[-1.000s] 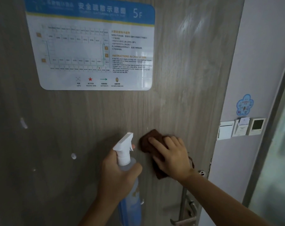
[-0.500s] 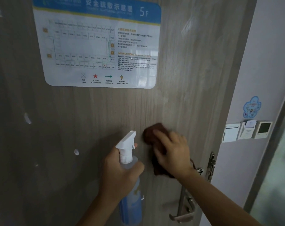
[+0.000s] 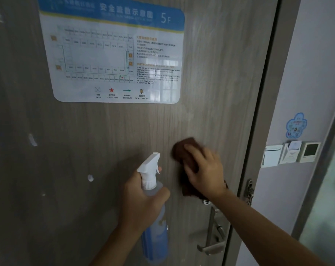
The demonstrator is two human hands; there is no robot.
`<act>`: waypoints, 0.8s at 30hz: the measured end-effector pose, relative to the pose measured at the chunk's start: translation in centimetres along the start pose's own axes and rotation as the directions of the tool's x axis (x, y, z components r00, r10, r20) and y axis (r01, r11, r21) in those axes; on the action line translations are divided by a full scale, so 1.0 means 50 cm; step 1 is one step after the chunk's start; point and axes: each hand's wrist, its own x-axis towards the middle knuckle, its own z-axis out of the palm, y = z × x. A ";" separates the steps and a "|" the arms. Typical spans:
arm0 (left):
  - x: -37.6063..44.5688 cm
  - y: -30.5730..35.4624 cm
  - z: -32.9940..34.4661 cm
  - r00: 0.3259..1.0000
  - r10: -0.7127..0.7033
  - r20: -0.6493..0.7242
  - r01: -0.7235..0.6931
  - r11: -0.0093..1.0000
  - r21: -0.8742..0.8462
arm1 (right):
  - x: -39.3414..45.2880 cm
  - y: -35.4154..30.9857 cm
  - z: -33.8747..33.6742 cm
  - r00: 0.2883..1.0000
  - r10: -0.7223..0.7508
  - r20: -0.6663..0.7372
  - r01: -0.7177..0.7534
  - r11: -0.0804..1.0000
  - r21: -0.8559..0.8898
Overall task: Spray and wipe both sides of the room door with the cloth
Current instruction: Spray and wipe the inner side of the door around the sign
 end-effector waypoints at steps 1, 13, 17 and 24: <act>0.001 0.002 0.002 1.000 0.001 0.008 -0.001 1.000 -0.010 | 0.029 0.006 -0.008 0.997 0.060 -0.050 -0.059 0.998 0.019; 0.017 0.006 0.017 1.000 0.012 -0.013 -0.012 1.000 0.002 | -0.030 0.034 0.015 0.988 -0.124 0.094 0.126 0.992 -0.019; 0.018 0.001 0.015 1.000 0.011 0.014 -0.011 1.000 0.004 | 0.075 0.031 -0.014 0.974 0.192 -0.118 -0.179 0.978 0.110; 0.016 0.013 0.023 1.000 0.002 -0.006 -0.002 1.000 -0.024 | 0.027 -0.017 0.034 0.999 0.025 -0.035 -0.021 0.993 0.116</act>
